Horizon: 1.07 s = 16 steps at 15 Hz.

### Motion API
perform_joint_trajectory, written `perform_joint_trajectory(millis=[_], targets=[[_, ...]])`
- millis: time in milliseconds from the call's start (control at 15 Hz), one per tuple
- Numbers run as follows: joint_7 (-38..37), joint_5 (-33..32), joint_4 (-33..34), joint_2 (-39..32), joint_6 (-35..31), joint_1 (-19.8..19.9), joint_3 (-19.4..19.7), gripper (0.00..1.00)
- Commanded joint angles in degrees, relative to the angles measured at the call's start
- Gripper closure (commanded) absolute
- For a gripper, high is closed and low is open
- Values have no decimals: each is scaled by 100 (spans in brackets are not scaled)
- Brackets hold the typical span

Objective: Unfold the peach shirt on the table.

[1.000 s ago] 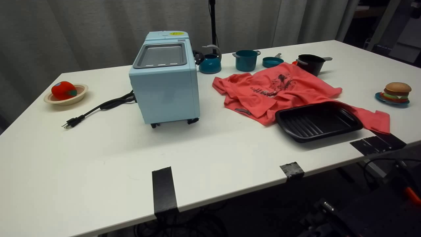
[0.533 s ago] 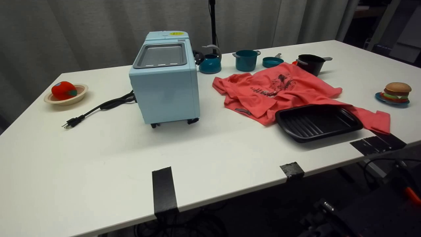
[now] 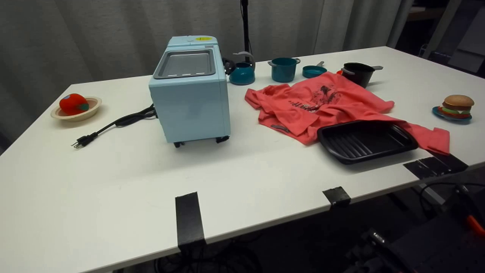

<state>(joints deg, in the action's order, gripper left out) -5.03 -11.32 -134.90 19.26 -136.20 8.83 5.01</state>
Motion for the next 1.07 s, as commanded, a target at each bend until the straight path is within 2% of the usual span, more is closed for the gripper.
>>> perform_joint_trajectory(millis=[0,67,133,1000], targets=[[167,320,-218,180,-118,-301,-134,0],[187,375,-248,191,-121,-372,-173,0],[24,198,-53,1,13,-235,-185,0],[29,228,-78,2,12,-326,-241,0]])
